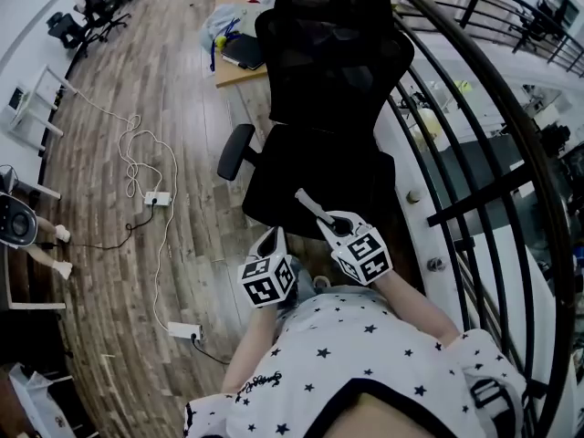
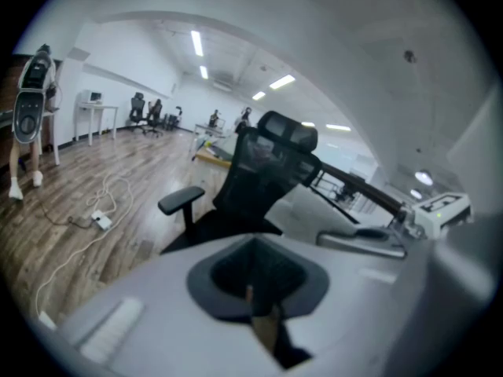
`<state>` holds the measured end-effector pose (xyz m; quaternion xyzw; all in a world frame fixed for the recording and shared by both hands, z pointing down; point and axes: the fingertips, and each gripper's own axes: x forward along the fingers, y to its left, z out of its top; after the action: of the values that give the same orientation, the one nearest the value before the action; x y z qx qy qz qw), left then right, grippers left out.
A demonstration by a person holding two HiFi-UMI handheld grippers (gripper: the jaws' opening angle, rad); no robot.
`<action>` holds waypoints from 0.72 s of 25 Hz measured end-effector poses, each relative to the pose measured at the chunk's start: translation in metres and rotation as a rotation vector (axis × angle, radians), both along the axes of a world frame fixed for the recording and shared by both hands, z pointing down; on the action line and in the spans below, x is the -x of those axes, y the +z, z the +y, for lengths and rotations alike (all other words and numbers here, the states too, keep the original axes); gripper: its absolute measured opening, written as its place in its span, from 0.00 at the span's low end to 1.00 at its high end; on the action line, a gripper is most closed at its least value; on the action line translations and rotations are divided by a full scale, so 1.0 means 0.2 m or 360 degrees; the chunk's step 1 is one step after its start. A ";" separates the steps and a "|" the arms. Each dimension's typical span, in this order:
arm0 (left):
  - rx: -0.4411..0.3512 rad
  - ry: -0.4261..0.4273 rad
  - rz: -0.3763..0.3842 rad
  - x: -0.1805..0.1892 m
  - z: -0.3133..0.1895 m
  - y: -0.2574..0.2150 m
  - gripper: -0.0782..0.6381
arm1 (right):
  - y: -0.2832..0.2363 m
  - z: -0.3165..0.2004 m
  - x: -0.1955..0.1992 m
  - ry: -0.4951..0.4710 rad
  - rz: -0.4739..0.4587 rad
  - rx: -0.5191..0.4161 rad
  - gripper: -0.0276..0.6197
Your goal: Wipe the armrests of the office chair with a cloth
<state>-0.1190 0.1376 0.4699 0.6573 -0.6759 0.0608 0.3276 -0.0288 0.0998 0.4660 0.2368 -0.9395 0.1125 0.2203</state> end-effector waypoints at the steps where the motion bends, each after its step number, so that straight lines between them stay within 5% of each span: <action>1: -0.0013 0.0003 -0.0001 0.00 0.00 -0.01 0.12 | -0.01 0.00 -0.01 0.0011 -0.0005 -0.0007 0.08; 18: -0.0036 0.0027 -0.0008 -0.04 0.04 -0.01 0.12 | -0.04 0.02 -0.09 0.0099 -0.0099 -0.0003 0.08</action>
<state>-0.1111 0.1450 0.4669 0.6665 -0.6719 0.0576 0.3178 -0.0102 0.1043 0.4582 0.2624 -0.9383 0.1257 0.1871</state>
